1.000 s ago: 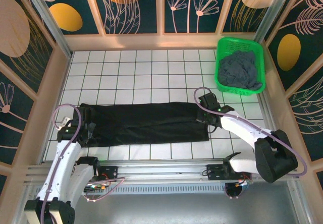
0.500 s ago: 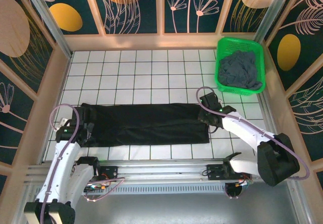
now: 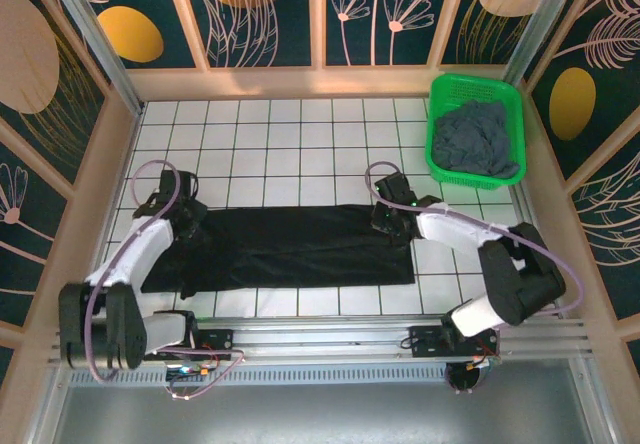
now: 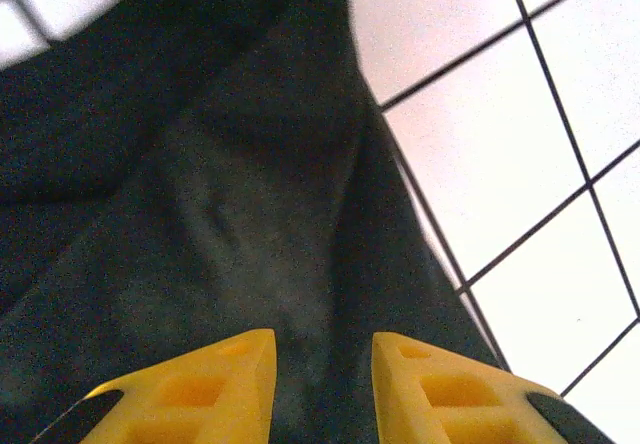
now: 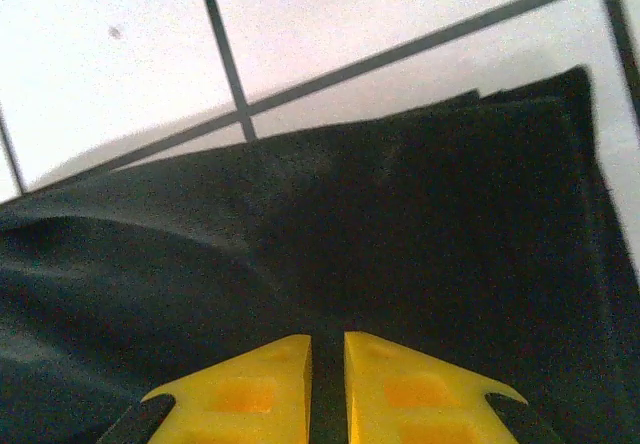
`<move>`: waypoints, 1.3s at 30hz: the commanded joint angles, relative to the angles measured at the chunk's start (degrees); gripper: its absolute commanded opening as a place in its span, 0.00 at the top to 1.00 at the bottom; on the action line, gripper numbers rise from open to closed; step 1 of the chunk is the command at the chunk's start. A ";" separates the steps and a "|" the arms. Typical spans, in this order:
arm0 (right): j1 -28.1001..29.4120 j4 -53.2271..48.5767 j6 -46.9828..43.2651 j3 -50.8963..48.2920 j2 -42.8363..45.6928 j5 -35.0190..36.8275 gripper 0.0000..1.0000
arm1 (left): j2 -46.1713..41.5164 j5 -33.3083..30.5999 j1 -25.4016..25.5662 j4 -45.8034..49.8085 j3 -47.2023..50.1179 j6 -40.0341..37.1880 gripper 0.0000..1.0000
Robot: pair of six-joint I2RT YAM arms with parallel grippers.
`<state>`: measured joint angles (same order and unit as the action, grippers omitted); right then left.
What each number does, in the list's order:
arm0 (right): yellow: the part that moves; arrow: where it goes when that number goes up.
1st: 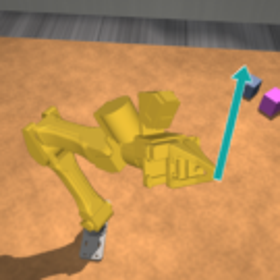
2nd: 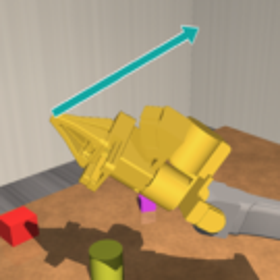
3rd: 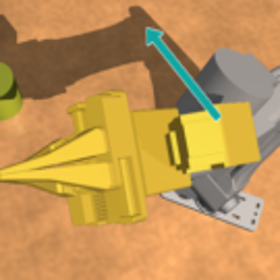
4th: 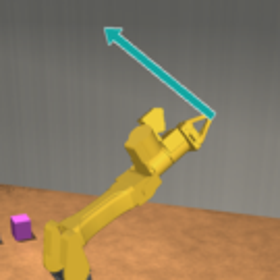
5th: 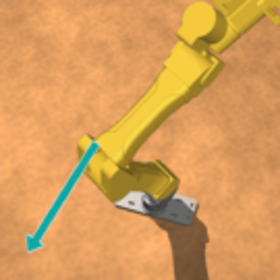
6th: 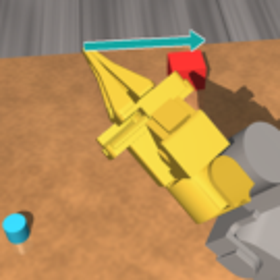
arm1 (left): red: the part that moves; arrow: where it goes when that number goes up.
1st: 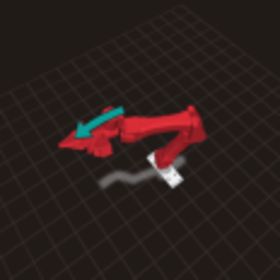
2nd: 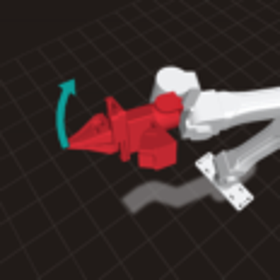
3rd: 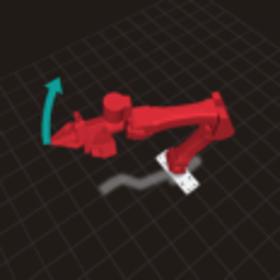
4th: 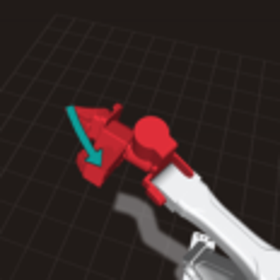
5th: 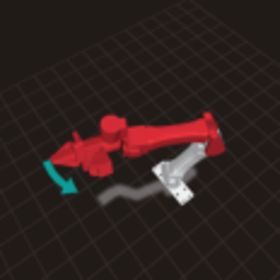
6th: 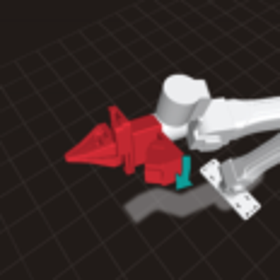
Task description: Fold and stack the t-shirts
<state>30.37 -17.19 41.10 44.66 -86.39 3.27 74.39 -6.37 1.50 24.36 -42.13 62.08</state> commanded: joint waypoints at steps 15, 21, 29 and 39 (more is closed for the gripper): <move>-11.87 -0.36 -3.39 11.93 -17.56 0.52 0.83 | 22.60 11.25 -21.83 -11.11 -3.99 -14.71 0.76; -11.28 -1.09 -8.98 19.75 -17.48 1.27 0.82 | 26.31 15.61 -21.90 -11.07 -12.18 -15.68 0.76; -8.28 -1.58 -8.62 15.67 -11.68 -1.32 0.84 | 13.93 17.61 -21.83 -8.92 -8.30 -14.92 0.64; -8.16 0.55 -6.84 4.85 -8.00 -2.04 0.95 | -0.47 23.38 -21.24 -5.14 3.22 -13.15 0.62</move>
<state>22.81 -15.70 33.87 52.10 -97.25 1.21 75.26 13.56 -19.97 15.70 -41.58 48.23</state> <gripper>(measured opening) 0.063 0.383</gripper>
